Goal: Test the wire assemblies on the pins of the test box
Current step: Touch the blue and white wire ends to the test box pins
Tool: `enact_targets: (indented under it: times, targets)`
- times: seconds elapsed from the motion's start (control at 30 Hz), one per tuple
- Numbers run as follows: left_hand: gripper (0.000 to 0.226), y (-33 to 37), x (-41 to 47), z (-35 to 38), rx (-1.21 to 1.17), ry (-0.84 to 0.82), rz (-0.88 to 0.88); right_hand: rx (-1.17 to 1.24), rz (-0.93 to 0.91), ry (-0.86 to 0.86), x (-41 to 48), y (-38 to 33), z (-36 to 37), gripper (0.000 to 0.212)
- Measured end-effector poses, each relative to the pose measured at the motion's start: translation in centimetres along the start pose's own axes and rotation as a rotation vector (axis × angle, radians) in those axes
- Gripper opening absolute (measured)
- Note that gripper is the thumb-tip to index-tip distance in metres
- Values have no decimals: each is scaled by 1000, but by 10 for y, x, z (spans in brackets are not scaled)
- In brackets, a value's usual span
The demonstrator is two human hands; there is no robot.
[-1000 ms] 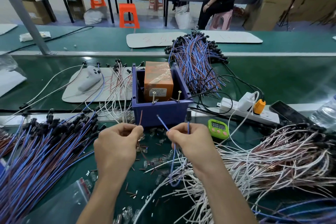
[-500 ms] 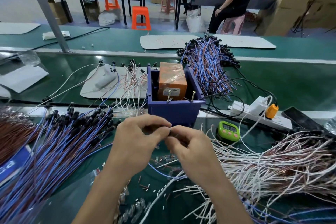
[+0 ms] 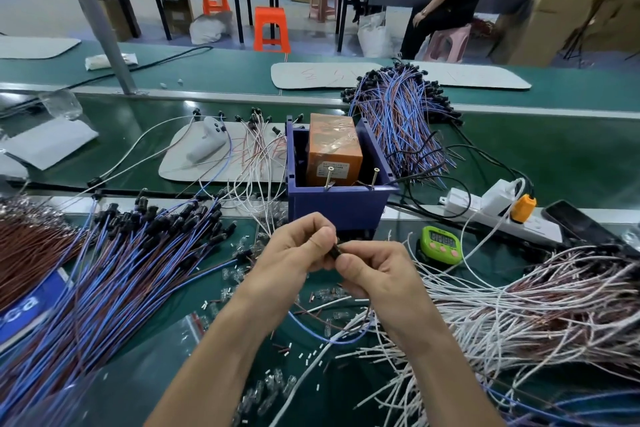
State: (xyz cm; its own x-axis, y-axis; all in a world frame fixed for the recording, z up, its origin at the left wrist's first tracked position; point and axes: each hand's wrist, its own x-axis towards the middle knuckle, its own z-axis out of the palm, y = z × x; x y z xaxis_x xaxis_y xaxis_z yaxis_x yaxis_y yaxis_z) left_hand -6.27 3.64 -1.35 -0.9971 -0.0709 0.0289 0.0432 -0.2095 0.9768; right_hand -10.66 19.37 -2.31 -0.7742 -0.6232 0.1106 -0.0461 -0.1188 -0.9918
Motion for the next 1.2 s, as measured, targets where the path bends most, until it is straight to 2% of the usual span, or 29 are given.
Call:
enact_targets:
  times: [0.07, 0.1, 0.2, 0.23, 0.3, 0.37, 0.5, 0.57, 0.63, 0.73, 0.8, 0.87, 0.93, 1.0, 1.1, 1.2]
  targets:
    - [24, -1, 1, 5, -24, 44, -17, 4, 15, 26, -1, 3, -2, 19]
    - [26, -2, -1, 7, 77, 101, 14, -29, 17, 49, -1, 4, -2, 18]
    - [24, -5, -8, 11, 692, 339, 271, -149, -7, 97, 0, 2, 2, 20]
    - [26, -4, -11, 12, 813, 385, 351, -168, -15, 106, 1, 1, 4, 21]
    - [31, -7, -11, 12, 884, 427, 398, -214, -25, 140, 2, 2, 6, 22]
    - [33, -13, -7, 10, 753, 423, 299, -257, -32, 169, 1, 3, 7, 21]
    - [41, -17, 4, 7, -21, 257, -67, -218, -31, 193, 0, 7, 3, 17]
    - [43, -19, 5, 6, -164, 208, -121, -177, -24, 193, -1, 10, 3, 18]
    - [43, -19, 6, 4, -1, 216, -96, -189, -6, 207, -2, 14, 3, 17]
    - [29, -16, 4, 3, 436, 290, 44, -238, -14, 249, -3, 16, 2, 18]
    - [20, -13, 0, 4, 698, 287, 167, -226, -29, 214, -4, 15, 2, 18]
    - [25, -12, -3, 5, 939, 304, 292, -163, -5, 122, -5, 11, 5, 16]
    - [38, -10, -2, 3, 1074, 366, 375, -108, 41, 77, -6, 9, 9, 20]
    - [48, -10, 0, 2, 1001, 380, 369, -99, 69, 47, -7, 7, 10, 24]
    - [47, -9, 1, 2, 522, 173, 224, -111, 72, -40, -7, 2, 6, 21]
    - [60, -11, 5, 1, 319, 82, 144, -91, 89, -51, -5, -1, 7, 24]
